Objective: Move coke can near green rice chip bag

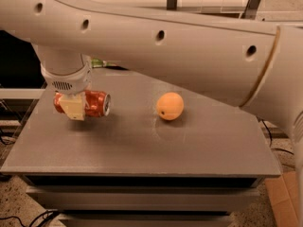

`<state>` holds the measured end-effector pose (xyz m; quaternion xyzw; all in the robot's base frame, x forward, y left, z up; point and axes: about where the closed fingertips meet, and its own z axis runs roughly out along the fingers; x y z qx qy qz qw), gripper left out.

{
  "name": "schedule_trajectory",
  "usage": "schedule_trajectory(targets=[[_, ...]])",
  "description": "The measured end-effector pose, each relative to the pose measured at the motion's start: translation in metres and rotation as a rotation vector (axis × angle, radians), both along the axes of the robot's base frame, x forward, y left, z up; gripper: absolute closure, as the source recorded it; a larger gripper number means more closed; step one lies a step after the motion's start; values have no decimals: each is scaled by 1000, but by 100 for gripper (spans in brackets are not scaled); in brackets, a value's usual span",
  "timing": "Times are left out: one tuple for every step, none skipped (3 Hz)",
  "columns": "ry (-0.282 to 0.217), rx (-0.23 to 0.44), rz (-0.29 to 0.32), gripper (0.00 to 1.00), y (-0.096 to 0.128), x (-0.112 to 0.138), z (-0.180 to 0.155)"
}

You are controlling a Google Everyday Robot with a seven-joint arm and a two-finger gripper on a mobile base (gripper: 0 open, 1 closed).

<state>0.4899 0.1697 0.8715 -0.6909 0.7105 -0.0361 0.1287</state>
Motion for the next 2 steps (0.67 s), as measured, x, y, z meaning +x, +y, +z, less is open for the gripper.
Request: schedule_trajectory(targets=[[-45, -12, 5, 100, 11, 28, 3], [-87, -30, -6, 100, 26, 70, 5]])
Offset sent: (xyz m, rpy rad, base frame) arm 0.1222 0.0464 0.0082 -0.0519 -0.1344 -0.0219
